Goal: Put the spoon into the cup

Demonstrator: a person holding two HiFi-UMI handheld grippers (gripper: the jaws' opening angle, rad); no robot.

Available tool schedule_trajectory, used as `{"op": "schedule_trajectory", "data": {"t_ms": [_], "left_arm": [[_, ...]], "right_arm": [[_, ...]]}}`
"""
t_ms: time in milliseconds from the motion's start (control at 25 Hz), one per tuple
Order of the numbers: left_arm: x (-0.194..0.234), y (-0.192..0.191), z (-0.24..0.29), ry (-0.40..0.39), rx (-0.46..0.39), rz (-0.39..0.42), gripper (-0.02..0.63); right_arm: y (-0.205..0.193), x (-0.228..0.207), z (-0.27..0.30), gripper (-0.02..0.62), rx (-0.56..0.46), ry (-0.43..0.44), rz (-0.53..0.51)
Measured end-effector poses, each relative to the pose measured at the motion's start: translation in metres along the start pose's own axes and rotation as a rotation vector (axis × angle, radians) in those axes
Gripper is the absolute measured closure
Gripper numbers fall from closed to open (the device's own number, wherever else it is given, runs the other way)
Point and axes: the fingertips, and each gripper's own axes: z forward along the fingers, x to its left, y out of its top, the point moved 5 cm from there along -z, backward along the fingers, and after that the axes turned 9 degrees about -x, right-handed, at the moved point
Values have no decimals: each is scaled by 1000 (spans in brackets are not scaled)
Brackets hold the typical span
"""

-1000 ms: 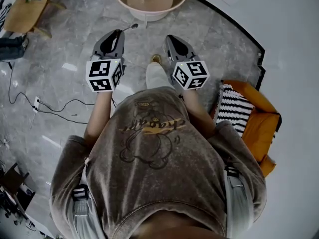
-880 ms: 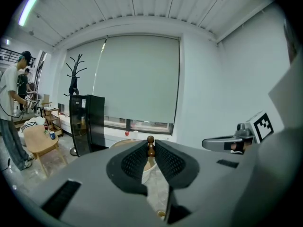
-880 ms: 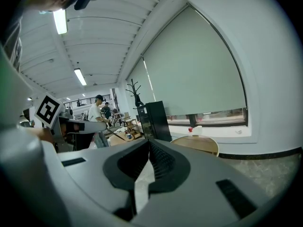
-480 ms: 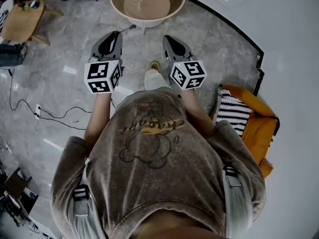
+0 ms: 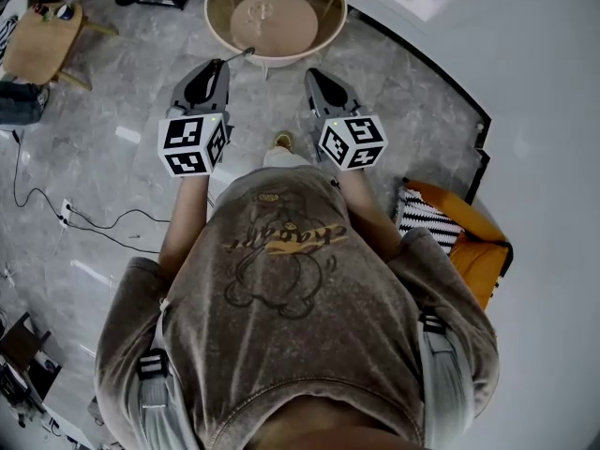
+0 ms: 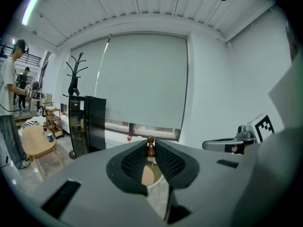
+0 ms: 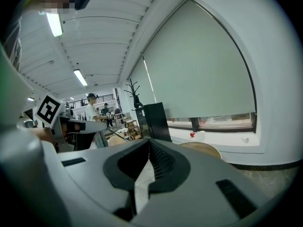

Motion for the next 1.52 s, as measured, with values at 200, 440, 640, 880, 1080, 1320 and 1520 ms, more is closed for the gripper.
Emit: {"op": "schedule_trajectory", "data": {"t_ms": [200,440,640,880,1080,1320,1520], "left_arm": [[-6,1,25,23,-5,-7,548],[-1,0,48,62,-3,-20,548],[0,4,66,88,-9,-24,548],[7,9,80,105,-11,-25,548],[18,9,95,108,-8,-28,548],[27,9,118,90,-3,-28,548],[36,8,136,79,2,-47,548]], "right_arm": [[5,-28,15,575,13,22,-4],[9,-45,36,575,24,63,-8],[15,-60,52,575,25,94,-10],[18,-69,71,575,30,115,-5],[14,-71,85,575,50,121,4],[11,-85,104,575,52,102,14],[10,-94,118,575,55,85,21]]}}
